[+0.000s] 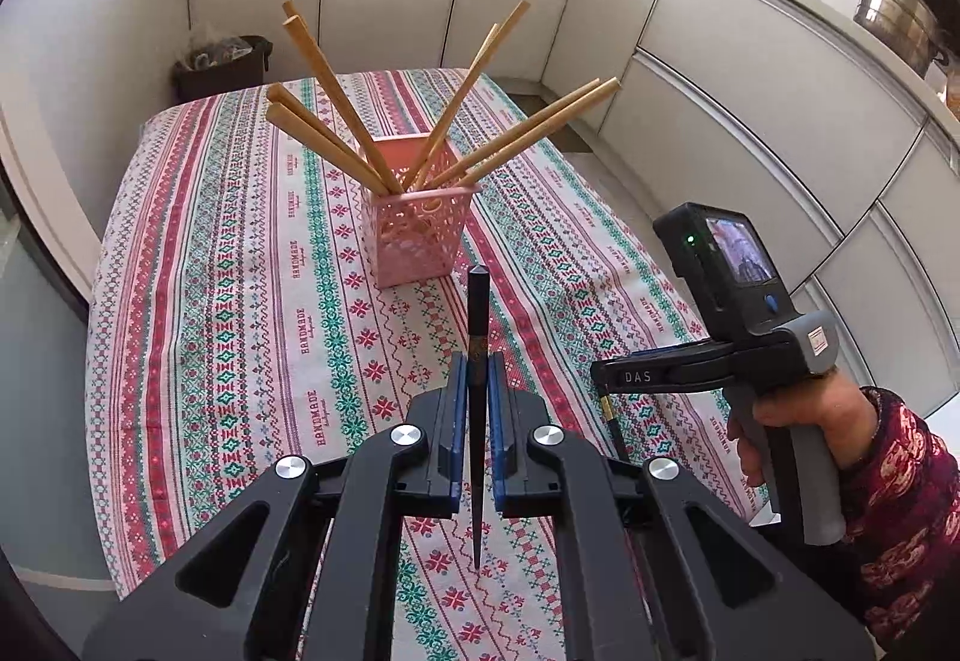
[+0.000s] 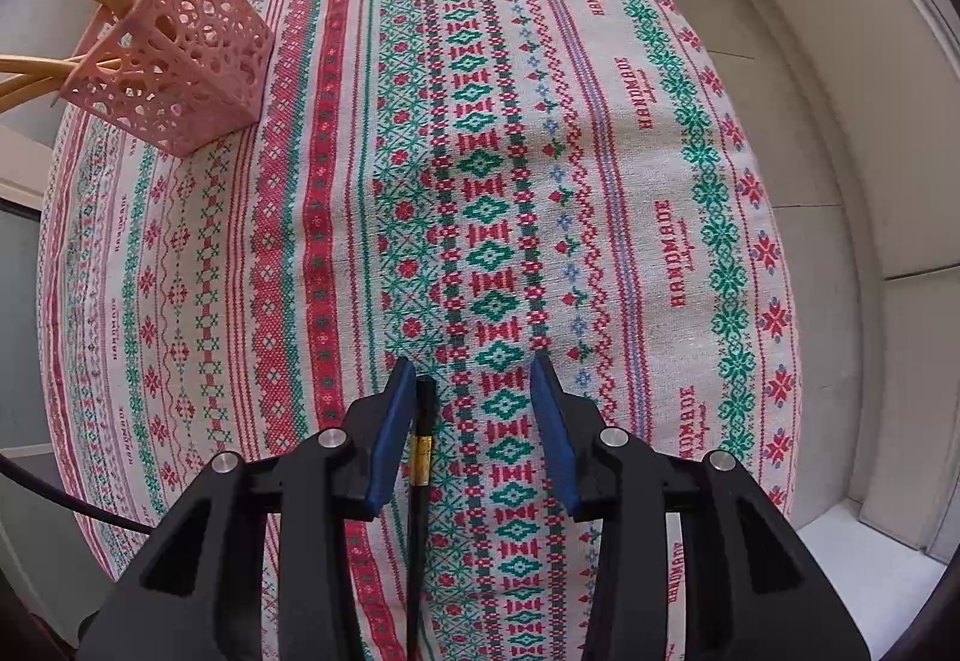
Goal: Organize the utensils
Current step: 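Lift the dark chopstick upright with the left tool while the right tool grasps another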
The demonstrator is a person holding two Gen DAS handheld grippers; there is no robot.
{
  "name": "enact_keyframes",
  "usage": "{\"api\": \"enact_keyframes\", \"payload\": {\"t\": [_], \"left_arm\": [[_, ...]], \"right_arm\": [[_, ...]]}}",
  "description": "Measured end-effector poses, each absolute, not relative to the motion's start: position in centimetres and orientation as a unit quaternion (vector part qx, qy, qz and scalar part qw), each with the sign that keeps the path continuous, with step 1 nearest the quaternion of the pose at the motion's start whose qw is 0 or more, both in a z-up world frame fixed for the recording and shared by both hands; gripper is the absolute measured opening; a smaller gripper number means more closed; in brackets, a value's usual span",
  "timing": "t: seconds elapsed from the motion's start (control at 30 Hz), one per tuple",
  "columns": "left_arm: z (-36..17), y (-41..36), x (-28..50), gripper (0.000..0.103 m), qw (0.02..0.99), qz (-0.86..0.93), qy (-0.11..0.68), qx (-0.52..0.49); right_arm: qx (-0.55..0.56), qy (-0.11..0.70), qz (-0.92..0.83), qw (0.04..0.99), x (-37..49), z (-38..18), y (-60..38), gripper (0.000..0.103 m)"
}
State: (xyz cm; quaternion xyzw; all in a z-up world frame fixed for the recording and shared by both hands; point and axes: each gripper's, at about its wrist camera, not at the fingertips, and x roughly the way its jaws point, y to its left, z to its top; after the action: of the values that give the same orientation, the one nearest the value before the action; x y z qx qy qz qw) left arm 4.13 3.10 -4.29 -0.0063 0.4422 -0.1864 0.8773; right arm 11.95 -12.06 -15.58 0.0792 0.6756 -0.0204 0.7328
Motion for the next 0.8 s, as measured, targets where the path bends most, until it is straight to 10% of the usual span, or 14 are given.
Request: {"api": "enact_keyframes", "payload": {"t": [0.43,0.57,0.8], "left_arm": [[-3.2,3.8,3.3,0.006,0.884,-0.19,0.427,-0.019],[-2.9,3.9,3.1,0.006,0.885,-0.189,0.424,-0.02],[-2.2,4.4,2.9,0.006,0.89,-0.191,0.412,-0.034]], "right_arm": [[0.091,0.693,-0.021,0.715,10.9,-15.1,-12.0,0.051],[0.061,0.671,-0.03,0.738,10.6,-15.3,-9.9,0.011],[0.106,0.633,0.014,0.767,8.3,-13.7,-8.6,0.007]]}}
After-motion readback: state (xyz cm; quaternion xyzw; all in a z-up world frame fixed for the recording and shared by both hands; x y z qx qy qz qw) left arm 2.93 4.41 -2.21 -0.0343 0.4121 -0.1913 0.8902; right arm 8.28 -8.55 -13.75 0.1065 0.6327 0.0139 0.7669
